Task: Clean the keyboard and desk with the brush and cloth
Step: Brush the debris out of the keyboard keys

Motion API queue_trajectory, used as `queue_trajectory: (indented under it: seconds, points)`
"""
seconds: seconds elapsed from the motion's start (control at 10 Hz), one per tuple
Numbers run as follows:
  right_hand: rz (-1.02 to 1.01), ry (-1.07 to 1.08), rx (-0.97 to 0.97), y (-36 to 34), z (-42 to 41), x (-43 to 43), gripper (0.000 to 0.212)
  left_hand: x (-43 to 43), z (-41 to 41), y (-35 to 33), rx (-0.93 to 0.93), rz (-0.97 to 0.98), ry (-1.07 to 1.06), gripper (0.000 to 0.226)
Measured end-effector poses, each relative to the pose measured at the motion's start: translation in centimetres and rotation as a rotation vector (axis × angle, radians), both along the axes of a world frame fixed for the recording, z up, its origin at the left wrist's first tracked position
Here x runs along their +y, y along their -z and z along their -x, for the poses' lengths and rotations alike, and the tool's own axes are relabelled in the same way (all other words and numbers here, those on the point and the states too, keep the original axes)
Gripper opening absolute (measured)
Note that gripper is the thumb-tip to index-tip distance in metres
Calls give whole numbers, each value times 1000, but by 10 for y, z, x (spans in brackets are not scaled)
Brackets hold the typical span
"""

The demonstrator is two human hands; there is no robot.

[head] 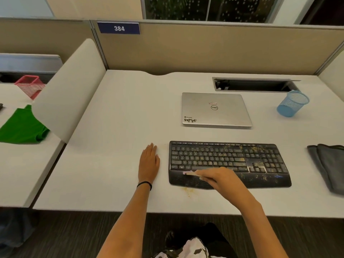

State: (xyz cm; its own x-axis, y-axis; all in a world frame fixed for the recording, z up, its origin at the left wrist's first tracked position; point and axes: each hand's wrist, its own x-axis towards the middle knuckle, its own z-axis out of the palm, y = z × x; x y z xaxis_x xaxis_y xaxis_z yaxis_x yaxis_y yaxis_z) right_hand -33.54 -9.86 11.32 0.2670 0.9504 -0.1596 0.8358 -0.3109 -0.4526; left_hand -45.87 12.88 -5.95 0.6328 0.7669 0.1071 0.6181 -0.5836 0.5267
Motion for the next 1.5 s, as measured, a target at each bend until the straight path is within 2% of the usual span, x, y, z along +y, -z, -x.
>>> queue_trajectory:
  seconds: [0.1,0.3,0.5,0.6,0.7,0.8,1.0,1.1,1.2,1.3,1.4,1.5]
  points:
    - [90,-24,-6,3,-2,-2,34,1,0,2,3,1,-1,44]
    - [19,32,14,0,-8,-8,31,1,0,3,-1,8,0,44]
    - [93,71,79,7,-14,-18,29,1,1,2,-5,5,1,44]
    - [-32,189,54,5,-21,-29,27,0,1,2,-5,3,1,44]
    - [-15,218,45,8,-22,-35,26,1,1,3,-6,-1,3,45]
    - [19,218,146,8,-23,-41,25,1,0,3,-8,-4,3,44]
    - [-121,319,51,14,-19,-43,27,2,0,3,-2,-5,14,44]
    - [6,267,124,16,-14,-39,26,2,0,3,-3,-9,12,44]
    - [-26,215,145,15,-11,-38,27,2,0,3,-7,-10,12,44]
    - [-116,200,66,14,-4,-32,27,2,0,2,-9,-3,12,44]
    - [33,117,36,9,0,-26,25,1,0,2,-14,0,14,44]
    - [73,62,21,8,0,-23,25,1,1,1,-17,4,13,44]
